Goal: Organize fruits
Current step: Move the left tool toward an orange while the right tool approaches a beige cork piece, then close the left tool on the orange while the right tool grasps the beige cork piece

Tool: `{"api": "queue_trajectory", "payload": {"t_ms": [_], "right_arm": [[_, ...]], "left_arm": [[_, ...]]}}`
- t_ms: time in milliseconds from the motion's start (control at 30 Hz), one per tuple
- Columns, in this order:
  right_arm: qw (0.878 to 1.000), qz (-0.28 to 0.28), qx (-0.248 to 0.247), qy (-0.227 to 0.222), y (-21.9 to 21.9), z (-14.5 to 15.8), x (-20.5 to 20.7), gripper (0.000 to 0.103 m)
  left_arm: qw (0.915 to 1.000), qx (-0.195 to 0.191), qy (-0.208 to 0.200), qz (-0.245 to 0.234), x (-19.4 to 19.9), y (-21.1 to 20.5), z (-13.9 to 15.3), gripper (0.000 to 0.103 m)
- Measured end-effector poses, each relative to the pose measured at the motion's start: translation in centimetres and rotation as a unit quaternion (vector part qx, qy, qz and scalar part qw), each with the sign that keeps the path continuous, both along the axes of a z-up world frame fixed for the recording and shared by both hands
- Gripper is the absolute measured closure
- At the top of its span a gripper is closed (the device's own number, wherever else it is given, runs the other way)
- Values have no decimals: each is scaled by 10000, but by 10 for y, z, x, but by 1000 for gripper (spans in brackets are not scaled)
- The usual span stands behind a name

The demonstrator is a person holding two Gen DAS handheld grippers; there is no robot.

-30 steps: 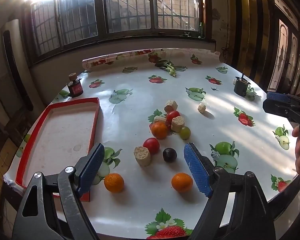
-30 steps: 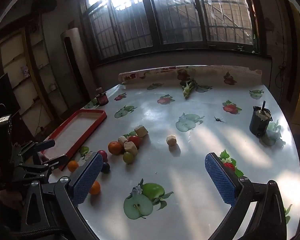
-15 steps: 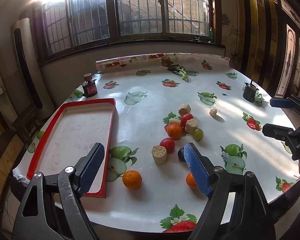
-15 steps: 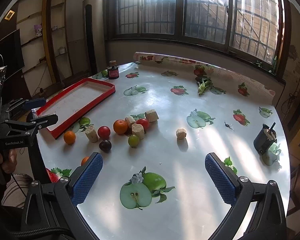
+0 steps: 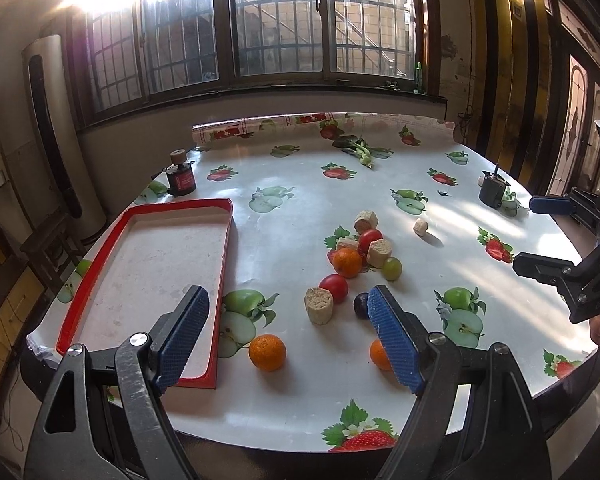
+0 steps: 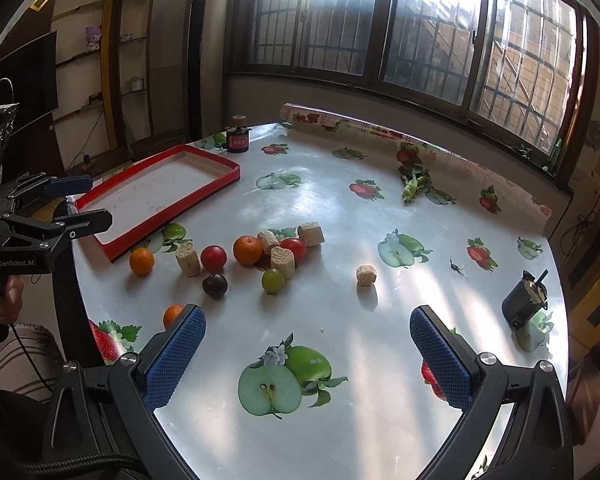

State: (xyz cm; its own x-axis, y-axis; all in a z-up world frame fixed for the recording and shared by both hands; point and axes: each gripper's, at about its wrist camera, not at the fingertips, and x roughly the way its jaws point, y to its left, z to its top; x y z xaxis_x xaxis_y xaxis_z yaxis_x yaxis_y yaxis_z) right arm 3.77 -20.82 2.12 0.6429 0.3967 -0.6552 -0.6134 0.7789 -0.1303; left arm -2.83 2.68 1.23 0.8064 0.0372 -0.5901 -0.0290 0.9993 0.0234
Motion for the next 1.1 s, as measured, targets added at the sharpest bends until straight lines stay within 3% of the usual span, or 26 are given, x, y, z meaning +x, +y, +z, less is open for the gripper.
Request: {"api": "queue_trajectory", "payload": {"t_ms": [367,667,1033,1100], "right_arm": [[10000,89,14,10,2,-1,-1,0],[9992,164,220,283,1,-13,9,0],[9940,-192,471,963,2,-53,70,4],[9925,-393,473,1059,-1,-61,89,9]], "left_arm": [[9994,-139,163,-269,-6,-7,0,21],[9937,-669,539,-719,8,-29,-35,21],[9818,-707,1379,-1098,44,-51,-72,21],[9794,-691,1514,-1144,50,-53,-80,28]]}}
